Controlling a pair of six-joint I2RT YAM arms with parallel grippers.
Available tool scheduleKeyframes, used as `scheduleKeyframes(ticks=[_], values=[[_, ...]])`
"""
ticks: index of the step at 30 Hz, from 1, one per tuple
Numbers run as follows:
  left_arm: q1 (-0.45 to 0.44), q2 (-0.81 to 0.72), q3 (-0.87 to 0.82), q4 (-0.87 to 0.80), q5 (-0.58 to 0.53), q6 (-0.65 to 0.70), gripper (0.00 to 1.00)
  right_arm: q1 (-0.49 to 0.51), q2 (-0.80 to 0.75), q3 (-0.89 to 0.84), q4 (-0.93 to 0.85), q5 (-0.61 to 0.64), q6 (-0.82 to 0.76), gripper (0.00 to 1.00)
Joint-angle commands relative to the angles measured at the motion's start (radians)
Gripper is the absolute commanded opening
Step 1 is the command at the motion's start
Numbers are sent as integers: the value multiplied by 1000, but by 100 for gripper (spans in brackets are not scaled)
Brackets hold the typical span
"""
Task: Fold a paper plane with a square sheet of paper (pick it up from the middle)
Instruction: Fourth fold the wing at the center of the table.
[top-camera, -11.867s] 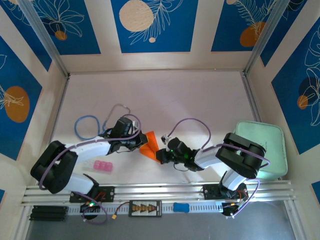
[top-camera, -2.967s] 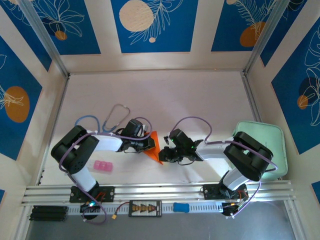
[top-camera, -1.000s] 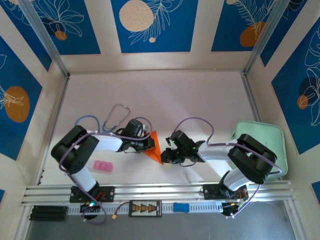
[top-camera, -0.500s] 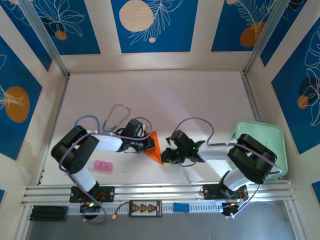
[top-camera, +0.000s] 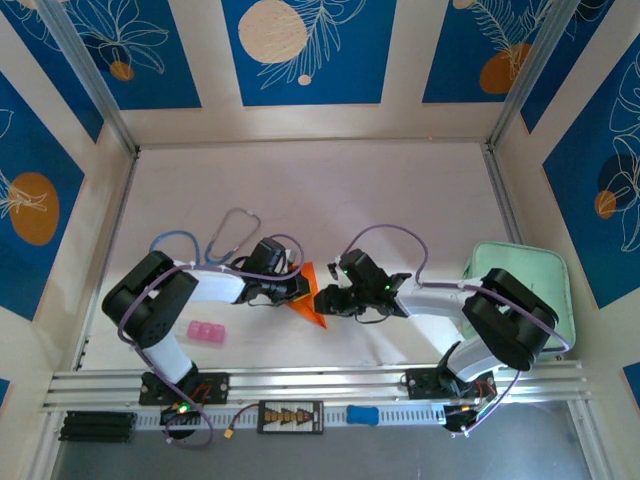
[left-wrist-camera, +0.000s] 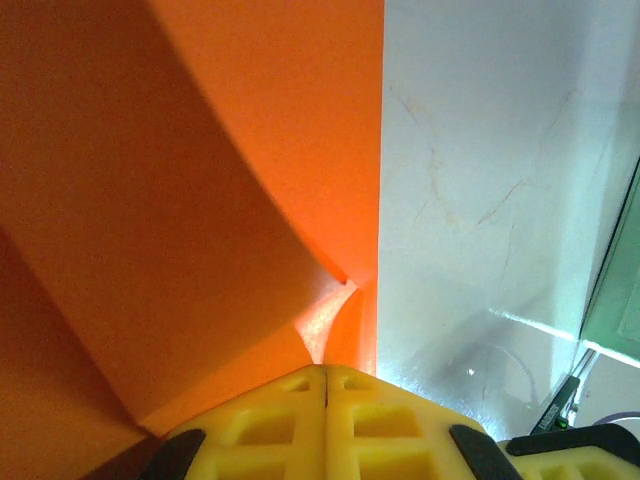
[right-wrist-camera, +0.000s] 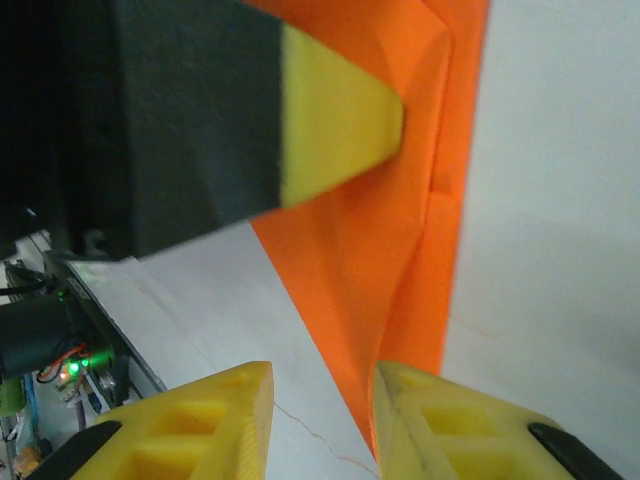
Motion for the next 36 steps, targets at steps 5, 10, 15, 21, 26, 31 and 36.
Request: scheduleKeyframes(ticks=[5, 10, 15, 21, 26, 31, 36], values=[[-5, 12, -4, -58, 0, 8, 6, -7, 39, 0, -20, -33, -4, 32], [-5, 13, -2, -54, 0, 8, 6, -4, 56, -6, -9, -55, 1, 27], [-5, 13, -4, -52, 1, 6, 5, 1, 82, -15, -11, -62, 13, 23], [-6, 13, -4, -52, 1, 6, 6, 4, 77, -40, 2, -62, 25, 19], [-6, 14, -5, -51, 1, 6, 6, 4, 69, -64, 9, -59, 33, 18], [-5, 13, -4, -50, 1, 4, 6, 6, 65, -74, 9, -61, 35, 21], [-5, 13, -2, -55, 3, 7, 5, 12, 48, -68, -13, -64, 21, 24]])
